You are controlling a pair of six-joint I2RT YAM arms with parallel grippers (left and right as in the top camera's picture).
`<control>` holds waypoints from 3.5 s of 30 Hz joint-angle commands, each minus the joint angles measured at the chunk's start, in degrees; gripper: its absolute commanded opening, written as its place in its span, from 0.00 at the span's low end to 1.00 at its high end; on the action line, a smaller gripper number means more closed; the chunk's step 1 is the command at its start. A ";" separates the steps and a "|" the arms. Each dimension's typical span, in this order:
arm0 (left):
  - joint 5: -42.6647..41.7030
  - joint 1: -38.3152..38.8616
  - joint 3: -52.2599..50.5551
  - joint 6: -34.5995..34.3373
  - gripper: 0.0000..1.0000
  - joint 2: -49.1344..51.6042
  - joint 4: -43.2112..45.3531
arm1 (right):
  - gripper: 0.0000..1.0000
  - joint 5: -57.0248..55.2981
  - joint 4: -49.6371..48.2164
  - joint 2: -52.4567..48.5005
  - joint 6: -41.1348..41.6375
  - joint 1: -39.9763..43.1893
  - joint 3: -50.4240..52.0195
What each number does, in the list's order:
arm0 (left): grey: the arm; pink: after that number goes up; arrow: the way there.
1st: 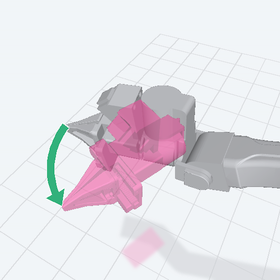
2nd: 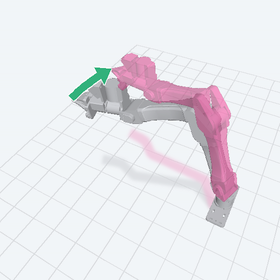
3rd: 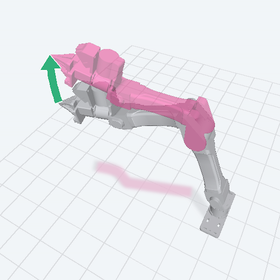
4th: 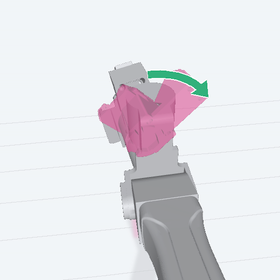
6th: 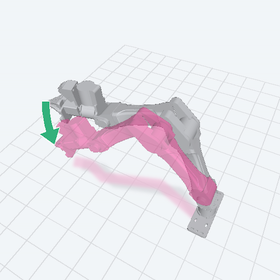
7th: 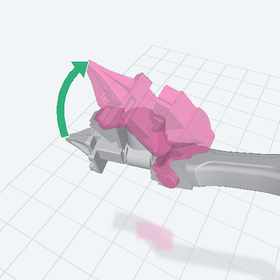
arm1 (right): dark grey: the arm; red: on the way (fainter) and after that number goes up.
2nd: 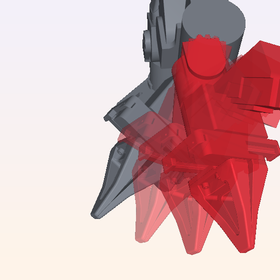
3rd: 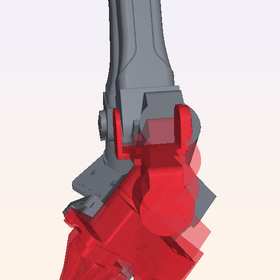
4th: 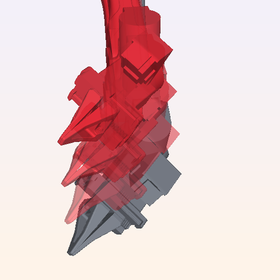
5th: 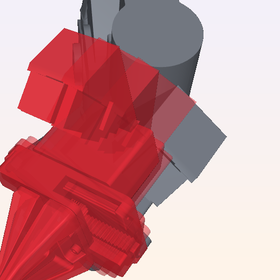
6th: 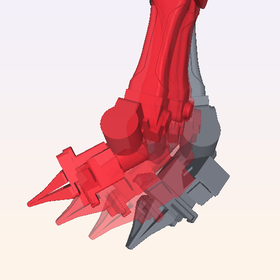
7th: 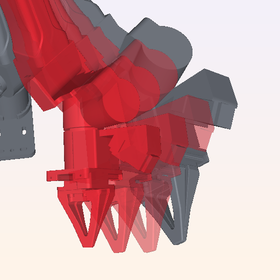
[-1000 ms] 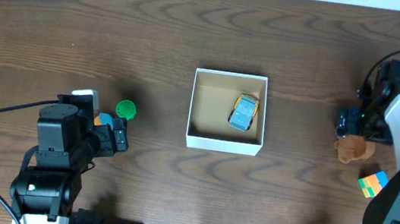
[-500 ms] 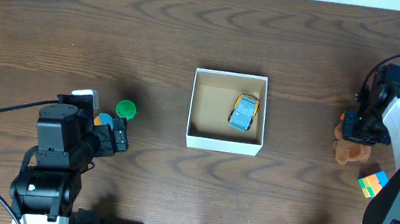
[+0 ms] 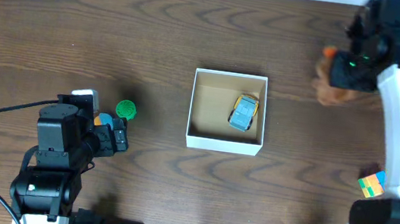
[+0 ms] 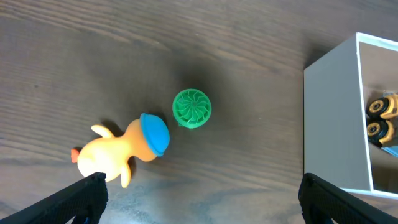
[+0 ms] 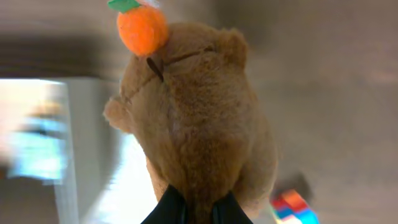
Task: Pack container
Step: 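Grasp the brown plush bear with the right gripper, then lower the bear into the box beside the truck and release, then move the right gripper to the colour cube and grasp it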
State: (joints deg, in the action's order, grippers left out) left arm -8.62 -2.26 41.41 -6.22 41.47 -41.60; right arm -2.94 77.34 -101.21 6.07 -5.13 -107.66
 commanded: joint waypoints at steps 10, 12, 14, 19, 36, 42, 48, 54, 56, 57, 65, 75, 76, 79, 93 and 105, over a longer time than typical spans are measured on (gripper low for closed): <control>0.26 -0.42 1.16 -0.52 0.98 0.07 0.04 | 0.01 -3.04 -9.07 0.48 29.83 -26.56 -1.40; 0.26 -0.42 1.16 -0.52 0.98 0.07 0.04 | 0.01 -6.78 -9.25 0.44 32.79 -29.46 -1.20; 0.26 -0.42 1.16 -0.52 0.98 0.07 0.04 | 0.01 -8.57 -9.53 0.37 33.79 -31.39 -0.68; 0.26 -0.42 1.16 -0.52 0.98 0.07 0.04 | 0.01 -9.25 -11.39 0.31 35.23 -33.22 3.28; 0.26 -0.42 1.16 -0.52 0.98 0.07 0.02 | 0.01 -5.38 -29.59 0.31 38.75 -33.20 25.59; 0.26 -0.42 1.14 -0.52 0.98 0.07 -0.26 | 0.02 -4.59 -31.63 0.26 46.01 -33.22 28.96; 0.26 -0.42 1.14 -0.52 0.98 0.07 -0.83 | 0.22 -4.13 -33.00 0.26 45.94 -33.20 29.20; 0.26 -0.42 1.14 -0.52 0.98 0.07 -0.81 | 0.64 -4.13 -33.38 0.26 44.57 -33.20 29.20; 0.26 -0.42 1.14 -0.52 0.98 0.07 -0.81 | 0.66 -4.13 -33.51 0.26 44.00 -33.20 29.20; 0.26 -0.42 1.14 -0.52 0.98 0.07 -0.81 | 0.66 -4.13 -33.53 0.26 44.00 -33.20 29.20; 0.26 -0.42 1.14 -0.52 0.98 0.07 -0.81 | 0.68 -4.57 -38.03 0.28 38.80 -33.18 29.00; 0.26 -0.42 1.14 -0.52 0.98 0.07 -0.79 | 0.99 -9.35 -36.26 6.95 29.83 -25.79 24.74; 0.26 -0.42 1.14 -0.52 0.98 0.07 -0.79 | 0.99 -10.10 -35.19 8.94 29.94 -23.54 24.22; 0.26 -0.42 1.14 -0.52 0.98 0.07 -0.79 | 0.99 -12.07 -32.20 15.72 33.14 -15.30 23.89; 0.26 -0.42 1.14 -0.52 0.98 0.07 -0.81 | 0.99 -11.28 -5.33 26.93 47.52 30.47 30.69; 0.26 -0.42 1.14 -0.52 0.98 0.07 -0.81 | 0.97 -8.37 -24.28 25.70 39.15 39.08 56.04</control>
State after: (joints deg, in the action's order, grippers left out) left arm -8.62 -2.26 41.41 -6.22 41.47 -42.24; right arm -12.01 55.51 -75.24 48.45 33.50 -55.27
